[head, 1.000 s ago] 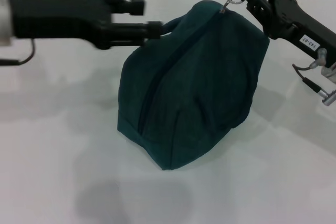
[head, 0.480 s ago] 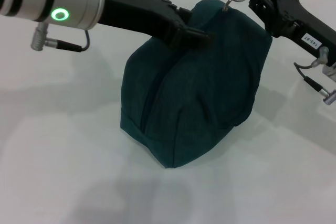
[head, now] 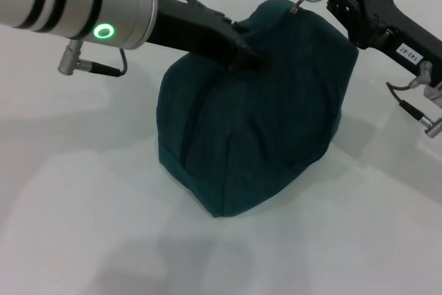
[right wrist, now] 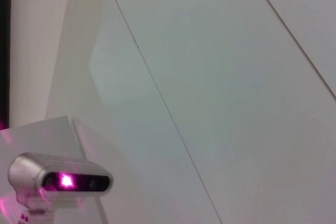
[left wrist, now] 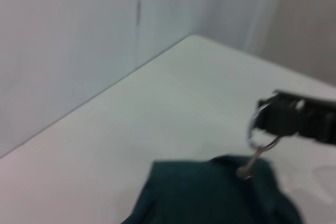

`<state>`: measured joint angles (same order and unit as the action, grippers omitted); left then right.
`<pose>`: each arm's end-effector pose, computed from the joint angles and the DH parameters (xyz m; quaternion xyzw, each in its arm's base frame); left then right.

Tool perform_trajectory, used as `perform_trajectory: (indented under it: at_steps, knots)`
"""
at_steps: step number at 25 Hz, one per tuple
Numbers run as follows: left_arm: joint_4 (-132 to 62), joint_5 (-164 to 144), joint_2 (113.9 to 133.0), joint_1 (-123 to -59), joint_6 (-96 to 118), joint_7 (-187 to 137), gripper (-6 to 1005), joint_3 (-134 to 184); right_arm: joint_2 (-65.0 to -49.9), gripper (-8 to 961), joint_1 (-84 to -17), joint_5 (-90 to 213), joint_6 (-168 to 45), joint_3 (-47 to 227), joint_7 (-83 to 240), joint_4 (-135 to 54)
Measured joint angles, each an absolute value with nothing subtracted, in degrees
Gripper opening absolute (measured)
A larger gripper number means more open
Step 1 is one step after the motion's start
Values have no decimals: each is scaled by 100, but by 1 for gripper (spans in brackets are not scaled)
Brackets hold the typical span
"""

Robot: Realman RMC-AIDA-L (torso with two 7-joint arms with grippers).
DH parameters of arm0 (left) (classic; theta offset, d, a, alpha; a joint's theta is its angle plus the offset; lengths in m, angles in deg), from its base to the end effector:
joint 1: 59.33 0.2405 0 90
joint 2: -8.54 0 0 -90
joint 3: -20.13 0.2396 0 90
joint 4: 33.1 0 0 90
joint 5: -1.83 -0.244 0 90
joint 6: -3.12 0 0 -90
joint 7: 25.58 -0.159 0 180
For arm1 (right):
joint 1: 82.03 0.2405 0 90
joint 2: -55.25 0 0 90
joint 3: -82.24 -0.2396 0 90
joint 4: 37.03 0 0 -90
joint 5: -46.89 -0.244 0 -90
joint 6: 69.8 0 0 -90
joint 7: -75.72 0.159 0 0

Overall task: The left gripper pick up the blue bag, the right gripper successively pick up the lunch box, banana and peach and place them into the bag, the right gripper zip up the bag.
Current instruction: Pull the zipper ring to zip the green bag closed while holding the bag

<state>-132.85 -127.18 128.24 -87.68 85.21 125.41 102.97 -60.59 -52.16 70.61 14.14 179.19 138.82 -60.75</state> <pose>-0.0470 0.3571 0.0204 -0.9534 -0.2367 -0.0583 0.1776 0.1796 0.3661 -0.0253 -0.7899 0.2091 0.5543 0.1584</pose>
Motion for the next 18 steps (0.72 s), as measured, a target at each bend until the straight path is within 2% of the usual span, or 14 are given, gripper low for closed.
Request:
perform_trajectory:
  at_steps: [6,12,18]
  knots:
    - [-13261,-13009,12824,-8698,8245,12563,622,10537,-6058,33,-5205,7061,1414,17919,13886,-6075]
    - [-13230,-13037,12816,-8644,8093,12353,368,10576,-6059,36,-5206,7062,1413,17918,13895,-6075]
    - [-13229,-13015,12816,-8651,8089,12262,206,10558,-6058,39,-5206,7061,1414,17918,13908,-6076]
